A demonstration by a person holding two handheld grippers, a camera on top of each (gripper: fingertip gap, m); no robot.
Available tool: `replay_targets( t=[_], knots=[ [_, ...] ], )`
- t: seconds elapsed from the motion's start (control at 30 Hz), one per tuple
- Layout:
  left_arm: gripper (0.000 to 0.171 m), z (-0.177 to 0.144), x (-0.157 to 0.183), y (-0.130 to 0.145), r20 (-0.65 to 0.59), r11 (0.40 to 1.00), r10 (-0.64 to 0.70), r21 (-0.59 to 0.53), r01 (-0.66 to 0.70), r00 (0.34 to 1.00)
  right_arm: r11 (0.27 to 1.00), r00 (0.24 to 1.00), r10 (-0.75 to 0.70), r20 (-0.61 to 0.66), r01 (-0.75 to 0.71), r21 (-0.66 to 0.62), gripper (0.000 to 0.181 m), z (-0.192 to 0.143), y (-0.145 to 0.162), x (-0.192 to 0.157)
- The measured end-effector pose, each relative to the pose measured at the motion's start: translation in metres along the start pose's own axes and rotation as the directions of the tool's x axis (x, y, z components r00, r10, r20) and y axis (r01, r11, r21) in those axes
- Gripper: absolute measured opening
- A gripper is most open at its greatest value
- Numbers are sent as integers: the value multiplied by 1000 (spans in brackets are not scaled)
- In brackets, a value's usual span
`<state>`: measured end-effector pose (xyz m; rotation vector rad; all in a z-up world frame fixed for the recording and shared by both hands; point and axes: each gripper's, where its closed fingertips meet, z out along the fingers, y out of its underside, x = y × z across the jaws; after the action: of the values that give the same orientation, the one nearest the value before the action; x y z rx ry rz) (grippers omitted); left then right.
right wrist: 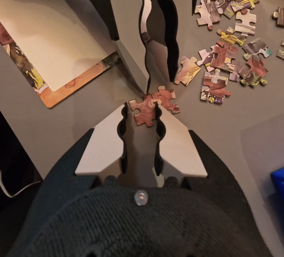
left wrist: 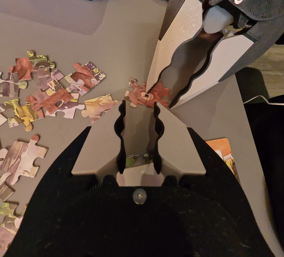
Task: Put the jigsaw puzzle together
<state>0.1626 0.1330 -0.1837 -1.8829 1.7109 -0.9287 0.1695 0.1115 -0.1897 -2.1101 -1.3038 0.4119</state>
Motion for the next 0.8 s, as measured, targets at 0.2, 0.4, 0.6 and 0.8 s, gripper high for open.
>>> replay_targets(
  t=[0.2,0.4,0.6,0.8],
  knots=[
    [35,5,-5,2,-2,1000,-14,-16,14,1000,998,998,67,-23,-67,-11,36,1,-1,0],
    [33,7,-4,3,-31,999,-44,-5,44,999,992,988,122,-95,-124,-19,38,1,-1,-1],
    [28,5,0,6,-43,999,-50,-15,50,998,989,984,147,-101,-150,-17,42,1,0,-4],
    [26,5,5,8,-49,999,-42,-25,41,998,986,982,161,-99,-163,-13,41,0,1,-2]
  ],
)
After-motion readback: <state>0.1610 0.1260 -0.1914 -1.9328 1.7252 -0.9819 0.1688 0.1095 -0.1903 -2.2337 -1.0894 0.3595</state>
